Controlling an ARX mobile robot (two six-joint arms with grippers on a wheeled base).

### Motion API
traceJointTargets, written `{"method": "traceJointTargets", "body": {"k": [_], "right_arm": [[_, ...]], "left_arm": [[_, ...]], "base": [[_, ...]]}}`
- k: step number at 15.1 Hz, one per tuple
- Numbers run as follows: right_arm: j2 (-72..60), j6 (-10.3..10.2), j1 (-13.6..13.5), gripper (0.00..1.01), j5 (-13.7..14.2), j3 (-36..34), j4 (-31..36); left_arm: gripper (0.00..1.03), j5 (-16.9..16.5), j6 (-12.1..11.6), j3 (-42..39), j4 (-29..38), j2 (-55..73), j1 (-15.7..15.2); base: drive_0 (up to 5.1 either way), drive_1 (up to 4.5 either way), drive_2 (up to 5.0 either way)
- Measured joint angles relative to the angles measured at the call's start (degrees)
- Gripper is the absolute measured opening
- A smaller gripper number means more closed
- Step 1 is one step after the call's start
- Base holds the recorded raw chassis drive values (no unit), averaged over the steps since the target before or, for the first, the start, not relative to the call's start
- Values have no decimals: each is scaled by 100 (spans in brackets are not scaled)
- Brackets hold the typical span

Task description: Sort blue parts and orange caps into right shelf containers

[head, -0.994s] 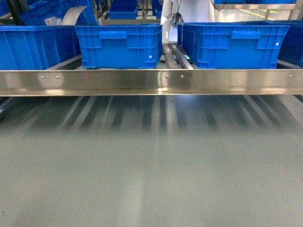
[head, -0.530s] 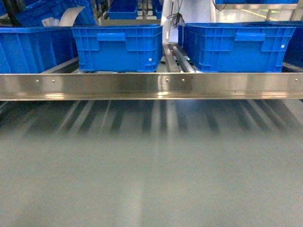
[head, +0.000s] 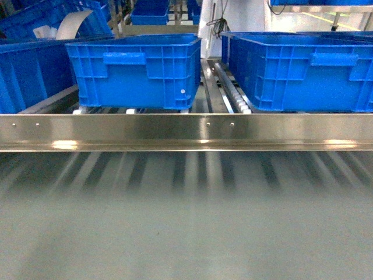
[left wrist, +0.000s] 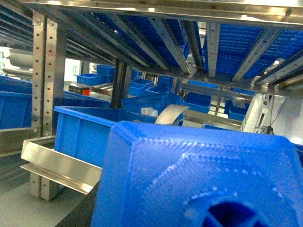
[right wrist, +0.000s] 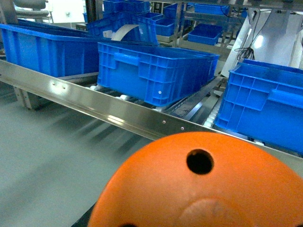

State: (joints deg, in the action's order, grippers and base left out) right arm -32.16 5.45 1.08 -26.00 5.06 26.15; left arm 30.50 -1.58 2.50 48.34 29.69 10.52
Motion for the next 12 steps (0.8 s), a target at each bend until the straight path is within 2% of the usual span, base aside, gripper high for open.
{"method": "traceJointTargets", "body": {"k": [3, 11, 12], "right_arm": [[2, 2, 4, 43, 2, 0, -7], [-22, 2, 0, 43, -2, 2, 0], [-22, 2, 0, 43, -2, 0, -4]], "left_arm": [[46, -2, 0, 0, 11, 9, 0], [46, 15, 0, 0, 13, 20, 0], [46, 15, -2, 0, 13, 20, 0]], "base": [[-4, 425, -433], [-4, 193, -201], [507, -233, -233]]}}
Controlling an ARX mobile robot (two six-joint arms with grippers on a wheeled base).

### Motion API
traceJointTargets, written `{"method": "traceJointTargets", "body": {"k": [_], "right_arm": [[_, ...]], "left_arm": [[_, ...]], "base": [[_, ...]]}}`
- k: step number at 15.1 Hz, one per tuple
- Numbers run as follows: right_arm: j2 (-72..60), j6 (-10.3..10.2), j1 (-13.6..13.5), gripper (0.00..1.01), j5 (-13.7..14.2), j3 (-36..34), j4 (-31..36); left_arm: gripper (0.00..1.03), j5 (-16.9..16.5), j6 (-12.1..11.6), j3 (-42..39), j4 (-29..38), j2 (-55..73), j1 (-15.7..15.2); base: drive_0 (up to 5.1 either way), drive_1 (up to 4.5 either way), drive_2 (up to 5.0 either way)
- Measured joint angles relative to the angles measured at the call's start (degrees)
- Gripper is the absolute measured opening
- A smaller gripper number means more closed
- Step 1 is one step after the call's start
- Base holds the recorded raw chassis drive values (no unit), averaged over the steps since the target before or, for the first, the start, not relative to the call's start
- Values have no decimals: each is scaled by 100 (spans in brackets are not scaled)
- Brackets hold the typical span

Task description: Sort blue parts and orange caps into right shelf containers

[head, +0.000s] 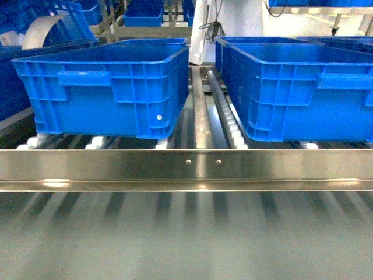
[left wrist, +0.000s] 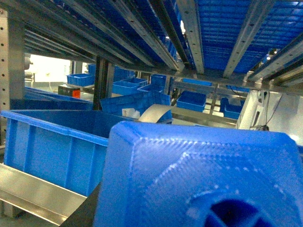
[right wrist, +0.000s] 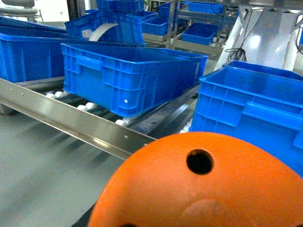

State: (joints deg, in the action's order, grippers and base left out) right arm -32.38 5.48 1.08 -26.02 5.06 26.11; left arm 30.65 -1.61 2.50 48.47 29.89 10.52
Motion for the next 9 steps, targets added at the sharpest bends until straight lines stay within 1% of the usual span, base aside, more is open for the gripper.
{"method": "traceJointTargets", "body": {"k": [5, 9], "right_arm": [[2, 0, 7, 43, 46, 0, -15], [2, 0, 4, 43, 22, 0, 4]], "left_arm": [[46, -55, -2, 0, 4, 0, 0], [46, -17, 0, 0, -4, -2, 4]], "base": [[507, -233, -233], [507, -233, -233]]}}
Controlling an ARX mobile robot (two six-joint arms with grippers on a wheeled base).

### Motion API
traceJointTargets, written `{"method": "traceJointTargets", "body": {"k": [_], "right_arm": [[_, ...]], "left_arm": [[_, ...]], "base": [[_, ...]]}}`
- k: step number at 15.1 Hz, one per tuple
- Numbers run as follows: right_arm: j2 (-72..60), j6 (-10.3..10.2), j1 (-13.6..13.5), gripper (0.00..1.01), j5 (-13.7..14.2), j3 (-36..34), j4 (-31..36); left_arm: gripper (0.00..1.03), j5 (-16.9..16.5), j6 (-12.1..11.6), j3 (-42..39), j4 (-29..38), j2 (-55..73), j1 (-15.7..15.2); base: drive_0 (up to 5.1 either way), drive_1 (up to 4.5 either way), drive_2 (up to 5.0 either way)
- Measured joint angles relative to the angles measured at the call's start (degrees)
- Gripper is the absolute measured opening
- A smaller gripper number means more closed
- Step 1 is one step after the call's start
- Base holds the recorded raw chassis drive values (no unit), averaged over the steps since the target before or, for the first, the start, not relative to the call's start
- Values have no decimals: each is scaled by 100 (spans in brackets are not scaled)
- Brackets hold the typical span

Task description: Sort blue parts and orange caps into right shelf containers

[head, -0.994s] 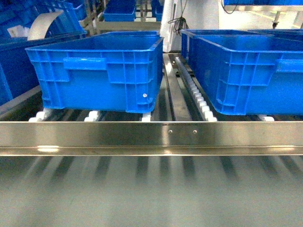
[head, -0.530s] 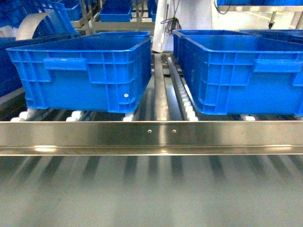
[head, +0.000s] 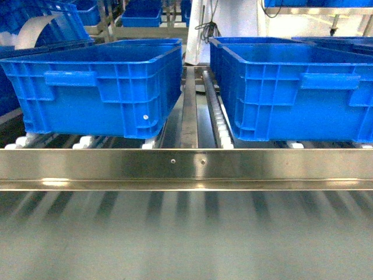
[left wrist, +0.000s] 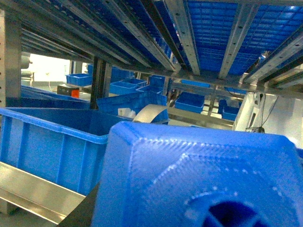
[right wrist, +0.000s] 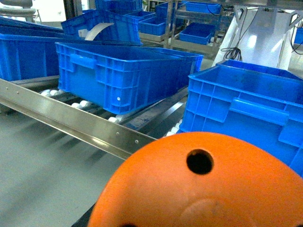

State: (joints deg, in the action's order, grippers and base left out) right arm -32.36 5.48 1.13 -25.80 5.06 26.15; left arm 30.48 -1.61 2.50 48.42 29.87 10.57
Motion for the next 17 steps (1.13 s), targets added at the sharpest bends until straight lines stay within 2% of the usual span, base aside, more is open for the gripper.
{"method": "traceJointTargets", "body": {"k": [4, 17], "right_arm": [[0, 0, 0, 43, -2, 0, -2], [-2, 0, 0, 42, 0, 0, -2]], "left_arm": [[46, -2, 0, 0, 7, 0, 0], [46, -2, 0, 0, 4, 0, 0]], "base": [[507, -233, -233], [0, 0, 0]]}}
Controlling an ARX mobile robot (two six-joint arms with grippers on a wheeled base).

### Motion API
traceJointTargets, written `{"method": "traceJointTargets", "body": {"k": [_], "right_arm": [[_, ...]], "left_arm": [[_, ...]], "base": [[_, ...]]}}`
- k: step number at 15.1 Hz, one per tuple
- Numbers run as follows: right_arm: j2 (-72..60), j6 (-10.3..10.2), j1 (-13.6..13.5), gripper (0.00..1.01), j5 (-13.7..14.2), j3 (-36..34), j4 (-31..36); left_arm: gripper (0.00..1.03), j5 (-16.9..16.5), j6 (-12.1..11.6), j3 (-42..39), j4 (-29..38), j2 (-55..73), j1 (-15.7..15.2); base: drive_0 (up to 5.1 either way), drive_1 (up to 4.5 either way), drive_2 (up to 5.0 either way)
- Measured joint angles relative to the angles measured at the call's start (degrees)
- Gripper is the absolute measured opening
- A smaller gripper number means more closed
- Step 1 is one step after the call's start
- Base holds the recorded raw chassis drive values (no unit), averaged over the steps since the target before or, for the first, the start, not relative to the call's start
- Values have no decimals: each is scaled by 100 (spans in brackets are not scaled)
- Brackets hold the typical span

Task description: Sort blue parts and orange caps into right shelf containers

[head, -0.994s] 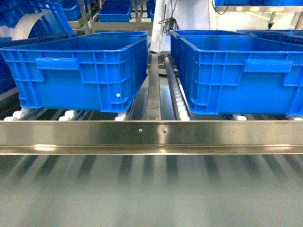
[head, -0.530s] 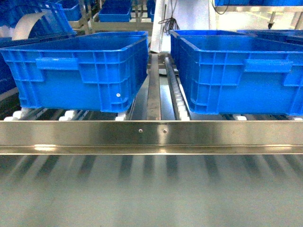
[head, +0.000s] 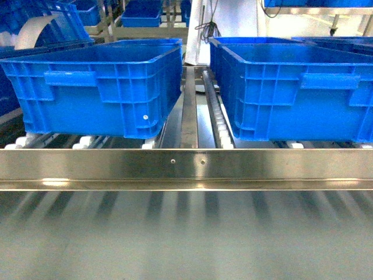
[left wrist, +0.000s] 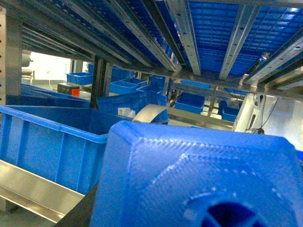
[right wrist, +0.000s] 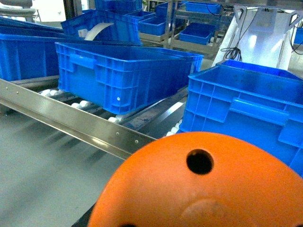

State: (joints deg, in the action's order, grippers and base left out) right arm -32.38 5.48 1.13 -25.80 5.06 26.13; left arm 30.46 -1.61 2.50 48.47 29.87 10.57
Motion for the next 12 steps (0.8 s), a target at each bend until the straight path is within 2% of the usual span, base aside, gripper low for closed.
{"method": "traceJointTargets", "body": {"k": [12], "right_arm": [[0, 0, 0, 42, 0, 0, 0]], "left_arm": [[46, 0, 0, 0, 0, 0, 0]], "base": [[0, 0, 0]]}}
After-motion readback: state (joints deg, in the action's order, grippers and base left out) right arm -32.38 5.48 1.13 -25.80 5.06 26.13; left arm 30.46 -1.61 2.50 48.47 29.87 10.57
